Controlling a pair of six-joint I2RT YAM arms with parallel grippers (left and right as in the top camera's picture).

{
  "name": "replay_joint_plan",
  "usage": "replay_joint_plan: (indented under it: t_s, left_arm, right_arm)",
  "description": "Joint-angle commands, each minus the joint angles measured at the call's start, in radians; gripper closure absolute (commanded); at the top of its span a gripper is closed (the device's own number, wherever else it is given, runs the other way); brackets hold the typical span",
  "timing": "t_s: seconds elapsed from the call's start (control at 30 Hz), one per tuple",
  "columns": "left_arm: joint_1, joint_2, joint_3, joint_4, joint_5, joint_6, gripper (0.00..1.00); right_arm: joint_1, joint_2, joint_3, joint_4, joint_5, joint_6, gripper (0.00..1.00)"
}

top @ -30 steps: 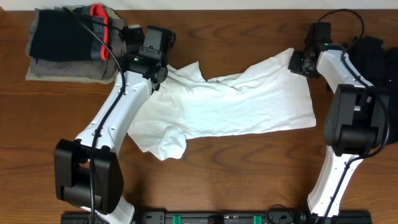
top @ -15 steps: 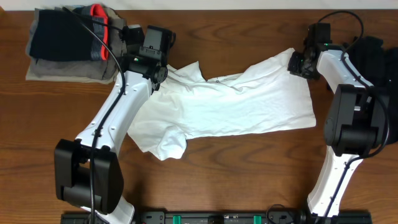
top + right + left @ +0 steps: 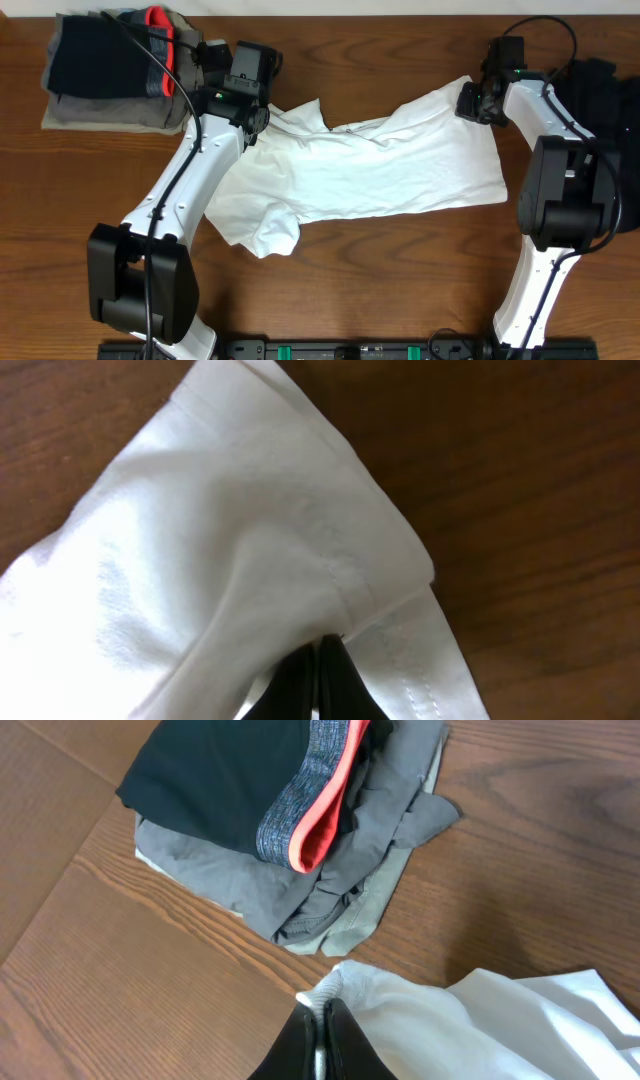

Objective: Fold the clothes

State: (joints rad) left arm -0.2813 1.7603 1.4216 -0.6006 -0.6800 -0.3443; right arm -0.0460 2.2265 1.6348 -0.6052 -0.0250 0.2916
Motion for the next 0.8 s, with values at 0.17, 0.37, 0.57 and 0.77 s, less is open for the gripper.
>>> replay_joint_plan:
  t_s: [0.17, 0.37, 0.57, 0.77]
  left_arm:
    - [0.008, 0.000, 0.005, 0.012, -0.008, -0.012, 0.94]
    - [0.008, -0.001, 0.005, 0.013, -0.009, -0.008, 0.94]
    - [0.008, -0.019, 0.005, 0.013, -0.009, -0.002, 0.94]
    - [0.008, -0.083, 0.006, 0.020, -0.009, 0.060, 0.94]
  right_arm:
    - [0.000, -0.021, 0.064, -0.044, -0.002, -0.030, 0.99]
    - [-0.031, -0.127, 0.181, -0.174, -0.002, -0.045, 0.99]
    - [-0.094, -0.274, 0.221, -0.243, -0.002, -0.043, 0.99]
    - [-0.162, -0.429, 0.221, -0.264, -0.038, -0.046, 0.99]
